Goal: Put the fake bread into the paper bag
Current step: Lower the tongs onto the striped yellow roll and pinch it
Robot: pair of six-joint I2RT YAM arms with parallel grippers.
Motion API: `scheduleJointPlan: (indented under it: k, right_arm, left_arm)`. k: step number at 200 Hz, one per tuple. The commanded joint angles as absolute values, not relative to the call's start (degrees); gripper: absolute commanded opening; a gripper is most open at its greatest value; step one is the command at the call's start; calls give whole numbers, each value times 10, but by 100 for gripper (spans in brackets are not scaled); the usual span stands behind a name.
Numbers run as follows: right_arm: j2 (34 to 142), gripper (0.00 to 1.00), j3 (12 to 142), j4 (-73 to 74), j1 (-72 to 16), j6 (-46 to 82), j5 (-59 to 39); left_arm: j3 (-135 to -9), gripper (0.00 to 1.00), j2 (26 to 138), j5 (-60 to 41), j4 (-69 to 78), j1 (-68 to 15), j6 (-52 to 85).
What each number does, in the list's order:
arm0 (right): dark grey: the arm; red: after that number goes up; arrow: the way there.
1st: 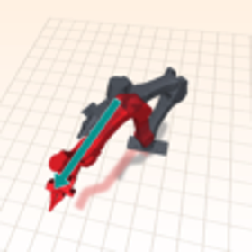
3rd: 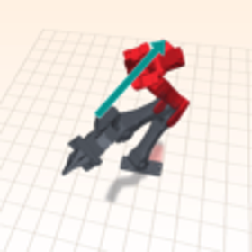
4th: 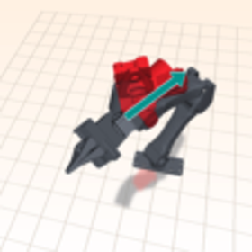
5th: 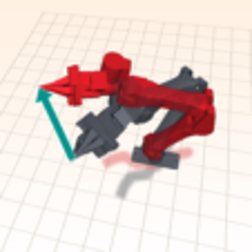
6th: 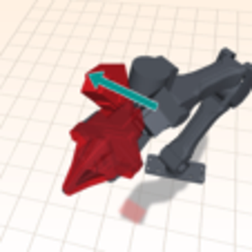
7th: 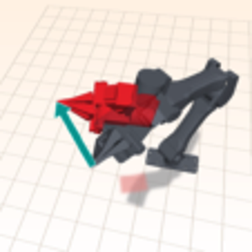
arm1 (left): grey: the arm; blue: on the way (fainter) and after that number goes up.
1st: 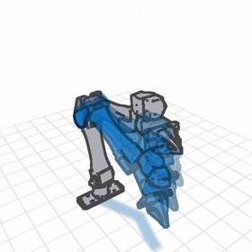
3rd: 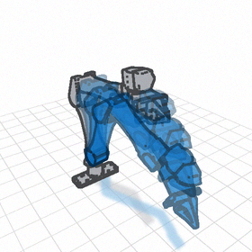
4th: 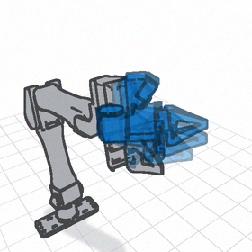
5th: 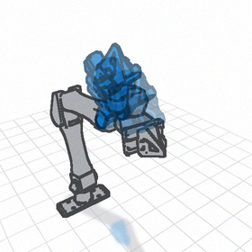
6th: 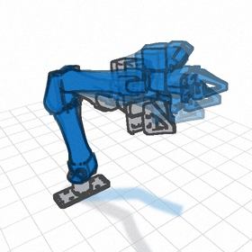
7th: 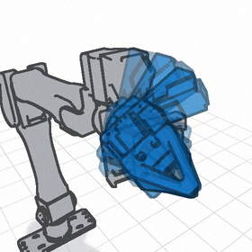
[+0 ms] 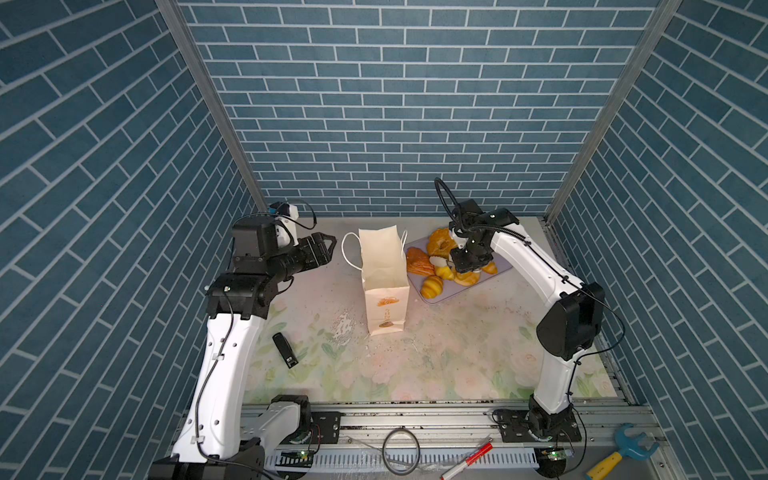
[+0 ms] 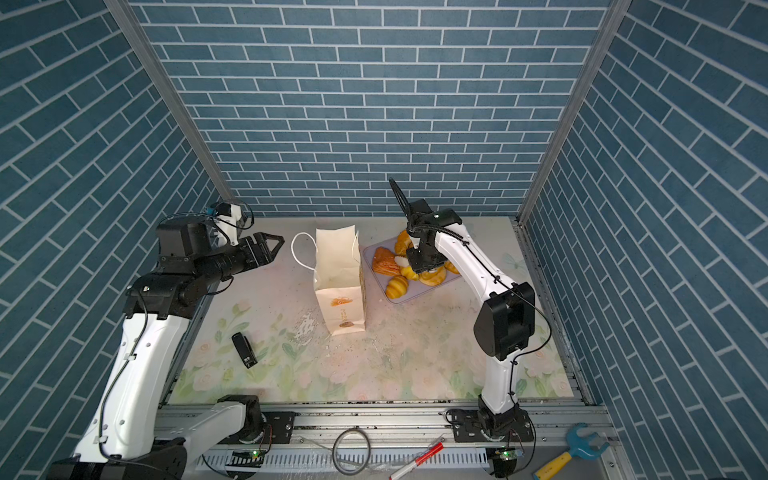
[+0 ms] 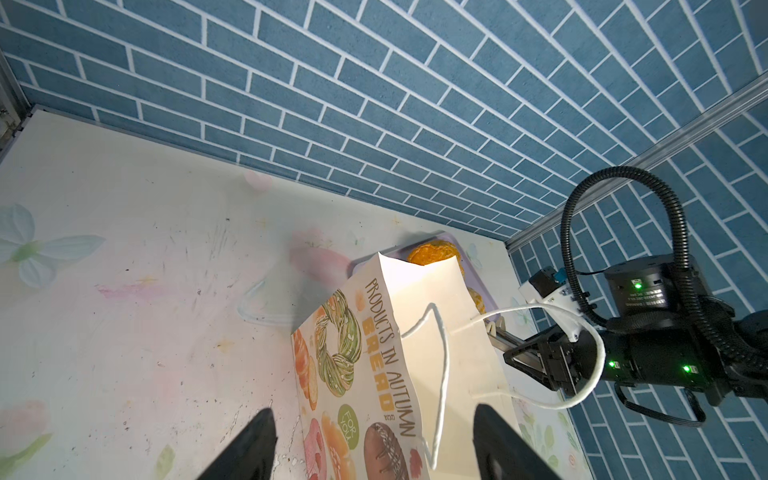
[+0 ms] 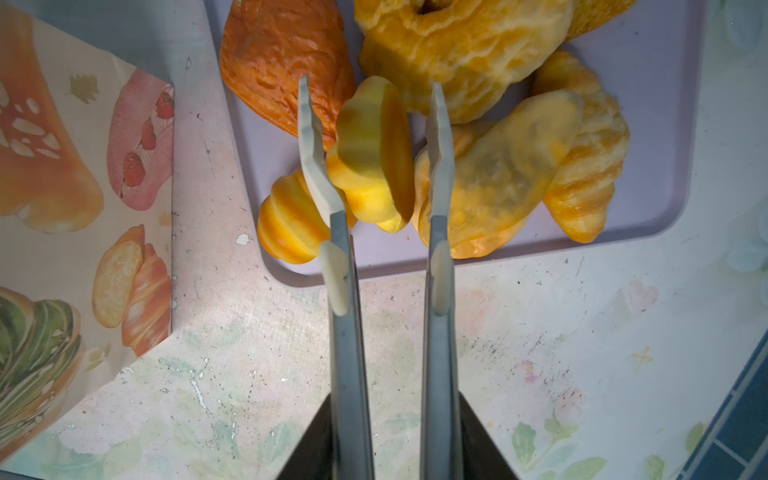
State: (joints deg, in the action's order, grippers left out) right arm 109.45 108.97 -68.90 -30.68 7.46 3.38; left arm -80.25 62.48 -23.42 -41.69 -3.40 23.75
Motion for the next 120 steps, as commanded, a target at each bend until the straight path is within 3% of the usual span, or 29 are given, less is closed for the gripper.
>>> scheduleJointPlan:
  k: [1,53,71,120]
  right_arm:
    - [1098,38,1101,-689,-320,54,26]
    - [1108,35,1092,-697,-331,54,51]
    - [1109,40,1095,-708,-332,58,66]
    - [1105,40,1084,-714,-332,63,67]
  left_arm:
    - [-828,76,638,-223,-410,-48,232]
    - [-864,76,664,-226,-433,-74,206]
    - [-888,76,682,-229,-460,-81,191]
    - [-900,76,703,-224,-474,-96,187]
